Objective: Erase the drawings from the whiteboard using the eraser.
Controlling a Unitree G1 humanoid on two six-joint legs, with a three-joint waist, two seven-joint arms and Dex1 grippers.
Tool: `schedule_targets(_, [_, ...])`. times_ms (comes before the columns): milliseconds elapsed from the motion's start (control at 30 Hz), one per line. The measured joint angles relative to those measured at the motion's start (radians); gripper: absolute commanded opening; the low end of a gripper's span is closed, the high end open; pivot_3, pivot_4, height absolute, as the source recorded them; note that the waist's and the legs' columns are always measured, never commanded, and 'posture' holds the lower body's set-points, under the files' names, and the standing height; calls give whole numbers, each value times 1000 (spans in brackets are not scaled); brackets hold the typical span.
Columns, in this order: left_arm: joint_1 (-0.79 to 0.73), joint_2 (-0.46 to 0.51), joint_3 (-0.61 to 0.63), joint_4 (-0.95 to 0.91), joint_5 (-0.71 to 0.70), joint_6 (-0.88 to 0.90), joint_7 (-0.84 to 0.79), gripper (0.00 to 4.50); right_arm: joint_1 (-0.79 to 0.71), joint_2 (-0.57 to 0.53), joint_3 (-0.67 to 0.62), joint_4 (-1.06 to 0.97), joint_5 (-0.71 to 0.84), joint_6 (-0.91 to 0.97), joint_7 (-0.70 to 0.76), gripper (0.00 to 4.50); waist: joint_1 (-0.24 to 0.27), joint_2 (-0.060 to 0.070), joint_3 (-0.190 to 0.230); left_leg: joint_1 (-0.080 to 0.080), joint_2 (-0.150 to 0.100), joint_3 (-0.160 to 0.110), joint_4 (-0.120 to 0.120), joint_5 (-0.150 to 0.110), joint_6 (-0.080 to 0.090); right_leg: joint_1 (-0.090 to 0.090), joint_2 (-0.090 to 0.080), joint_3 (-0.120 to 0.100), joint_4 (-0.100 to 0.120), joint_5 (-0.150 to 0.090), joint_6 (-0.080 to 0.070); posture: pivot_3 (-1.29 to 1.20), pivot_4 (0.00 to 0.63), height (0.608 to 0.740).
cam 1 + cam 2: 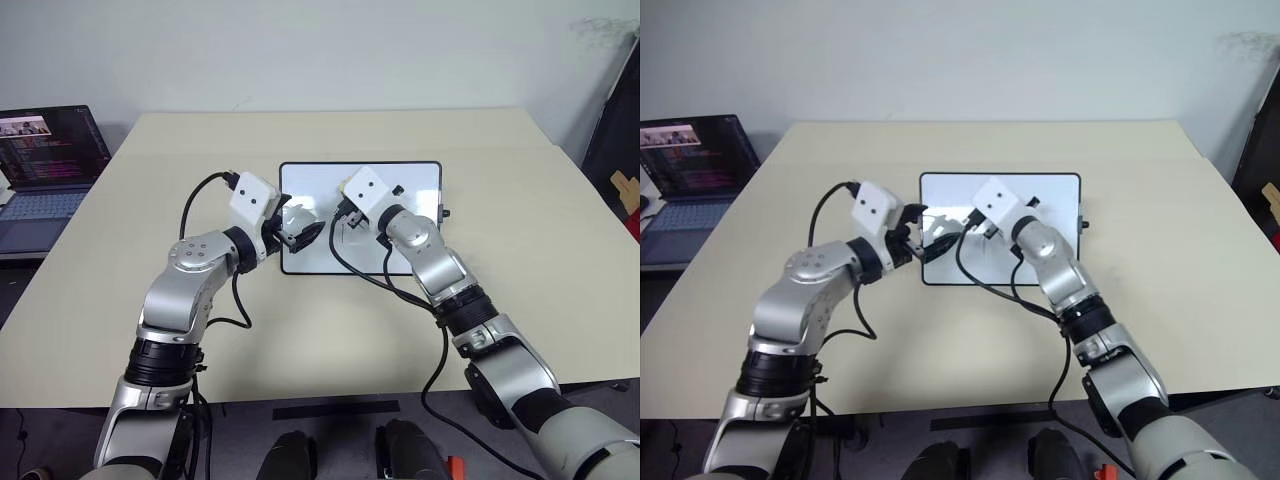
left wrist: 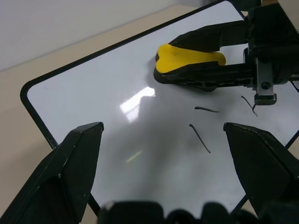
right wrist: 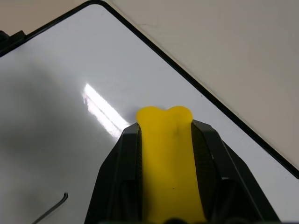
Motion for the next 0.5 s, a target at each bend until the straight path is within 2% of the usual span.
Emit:
schedule_targets(267, [0,-5,-2,-1,0,0,0,4500,-7,-5,1,18,-15,-15,8,1111,-1,0,0,0,0,0,0,0,0,0,0,0,0,0,0,0,150,740])
schedule_targets(500, [3,-7,-1,-5,0,0,-1,4500,136,-110,-38,-161,-3,12,32,1111,15,0,0,-1,-2,-1,0,0,0,2,0,-2,-1,0,1,0,150,740])
